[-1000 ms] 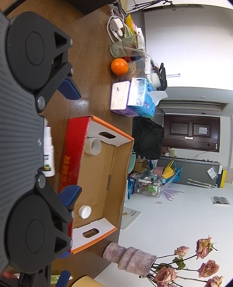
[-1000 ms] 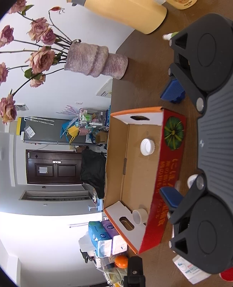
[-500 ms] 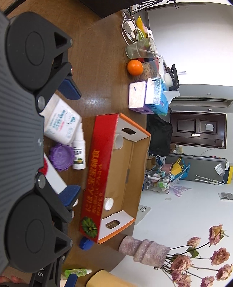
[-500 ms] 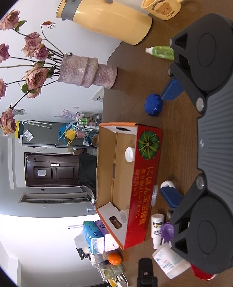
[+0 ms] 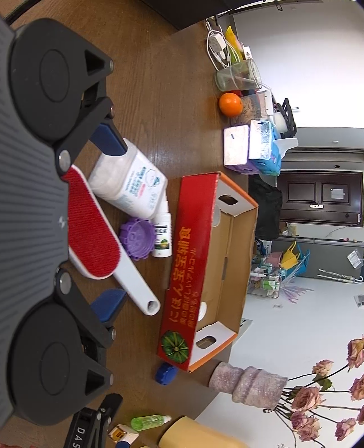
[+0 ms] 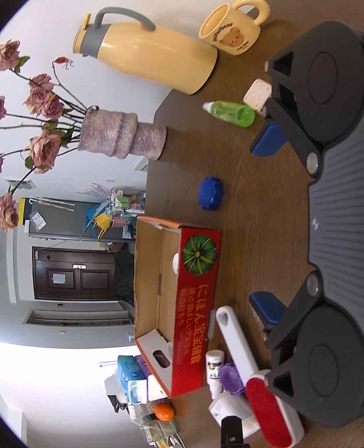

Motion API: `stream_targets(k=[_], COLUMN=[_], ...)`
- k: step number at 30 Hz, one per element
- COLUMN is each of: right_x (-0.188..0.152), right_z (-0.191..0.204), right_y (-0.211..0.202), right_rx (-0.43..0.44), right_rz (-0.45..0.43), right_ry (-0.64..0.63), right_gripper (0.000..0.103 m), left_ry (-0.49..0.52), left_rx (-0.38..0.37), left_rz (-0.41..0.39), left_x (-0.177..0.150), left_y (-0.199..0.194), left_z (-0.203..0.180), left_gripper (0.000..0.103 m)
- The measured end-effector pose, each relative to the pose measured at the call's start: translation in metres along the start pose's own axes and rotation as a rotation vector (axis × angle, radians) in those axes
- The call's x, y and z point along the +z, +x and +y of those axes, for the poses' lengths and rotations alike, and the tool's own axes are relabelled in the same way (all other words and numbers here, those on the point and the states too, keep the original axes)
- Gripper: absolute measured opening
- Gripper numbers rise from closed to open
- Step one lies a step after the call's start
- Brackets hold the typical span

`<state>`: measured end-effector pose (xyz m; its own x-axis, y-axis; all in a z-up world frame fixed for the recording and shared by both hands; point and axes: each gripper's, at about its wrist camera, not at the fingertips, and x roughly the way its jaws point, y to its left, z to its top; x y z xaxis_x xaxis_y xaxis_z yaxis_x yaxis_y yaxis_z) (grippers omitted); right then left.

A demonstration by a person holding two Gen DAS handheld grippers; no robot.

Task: Organize rigid objects
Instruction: 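Withdraw both tools from the box toward the remaining items, then grasp the red lint brush handle with the left gripper while the right gripper grasps another white cap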

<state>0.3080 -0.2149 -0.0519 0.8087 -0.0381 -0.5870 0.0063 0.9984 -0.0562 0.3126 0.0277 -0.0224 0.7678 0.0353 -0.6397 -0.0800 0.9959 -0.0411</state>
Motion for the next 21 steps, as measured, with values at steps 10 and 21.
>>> stream_targets(k=[10,21], right_x=[-0.024,-0.051], right_z=[-0.032,-0.076], right_y=[-0.007,0.006], right_rx=[-0.049,-0.106], right_rz=[0.023,0.085], right_ry=[0.023,0.078], right_gripper=[0.103,0.103], left_ry=[0.004,0.016], left_rx=[0.007,0.020], left_rz=[0.014,0.033], left_x=[-0.018,-0.031], left_y=[-0.003,0.003], left_z=[-0.002,0.000], left_gripper=[0.103,0.103])
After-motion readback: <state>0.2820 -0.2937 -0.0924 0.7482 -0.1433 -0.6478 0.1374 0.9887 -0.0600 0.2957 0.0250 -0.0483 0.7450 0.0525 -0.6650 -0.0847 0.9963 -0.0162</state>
